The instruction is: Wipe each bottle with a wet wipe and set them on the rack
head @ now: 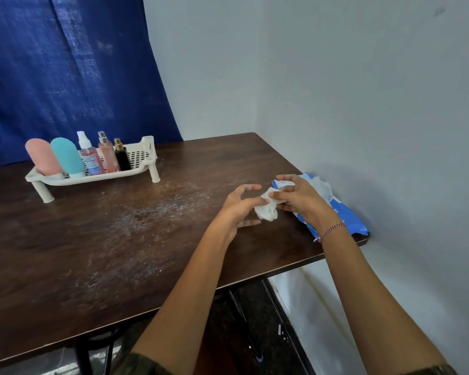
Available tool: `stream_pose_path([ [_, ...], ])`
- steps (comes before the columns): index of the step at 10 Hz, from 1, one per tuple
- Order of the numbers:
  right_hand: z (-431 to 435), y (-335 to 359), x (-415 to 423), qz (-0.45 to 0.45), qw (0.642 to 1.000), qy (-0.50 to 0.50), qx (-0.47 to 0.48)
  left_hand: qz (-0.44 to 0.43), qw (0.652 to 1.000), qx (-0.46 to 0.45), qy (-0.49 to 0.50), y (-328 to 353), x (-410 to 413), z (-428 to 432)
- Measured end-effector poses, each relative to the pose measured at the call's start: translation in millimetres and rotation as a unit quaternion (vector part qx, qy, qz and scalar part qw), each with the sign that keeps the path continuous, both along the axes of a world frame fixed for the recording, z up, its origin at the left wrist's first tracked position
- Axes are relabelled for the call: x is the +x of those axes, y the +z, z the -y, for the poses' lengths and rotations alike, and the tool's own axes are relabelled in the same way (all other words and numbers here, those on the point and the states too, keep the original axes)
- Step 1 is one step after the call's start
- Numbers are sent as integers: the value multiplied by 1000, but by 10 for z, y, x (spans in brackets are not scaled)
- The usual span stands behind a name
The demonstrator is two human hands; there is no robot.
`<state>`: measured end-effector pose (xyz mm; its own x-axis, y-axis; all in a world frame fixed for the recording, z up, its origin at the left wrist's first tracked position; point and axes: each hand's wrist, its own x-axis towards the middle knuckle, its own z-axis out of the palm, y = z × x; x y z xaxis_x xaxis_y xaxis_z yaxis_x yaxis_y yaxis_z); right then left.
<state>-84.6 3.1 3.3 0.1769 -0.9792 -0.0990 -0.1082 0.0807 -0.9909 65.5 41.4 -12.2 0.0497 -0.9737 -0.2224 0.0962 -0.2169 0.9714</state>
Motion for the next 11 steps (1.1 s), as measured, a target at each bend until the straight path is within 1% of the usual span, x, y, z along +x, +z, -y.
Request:
stream_pose_path([
  [1,32,-11,-17,-37,997,-46,-55,-12,999,-30,32,-3,-81,29],
  [2,56,-29,-102,-72,987,-105,-101,-27,994,-63,87,-45,-163,67],
  [3,27,-41,-131,-84,992,-74,-58,-33,991,-76,101,-80,-204,73],
  [4,-6,-71,-119,-99,994,-22,-43,-38,989,-84,113,-127,-280,88],
  [5,-3,-85,-118,-143,985,-35,-89,4,989,-82,122,-153,-316,102],
  [6,18,-107,-144,-283,943,-64,-164,225,963,-77,124,-203,-297,136],
  [7,2,-139,-131,-371,909,-48,-185,397,908,-83,108,-236,-280,107],
  [8,-27,-200,-87,-445,868,-65,-211,503,856,-66,94,-263,-277,111],
  [10,-50,-235,-34,-527,813,-79,-236,541,836,-64,73,-240,-255,110],
  [11,-52,-238,-27,-512,812,-107,-258,532,838,-74,93,-258,-214,100],
])
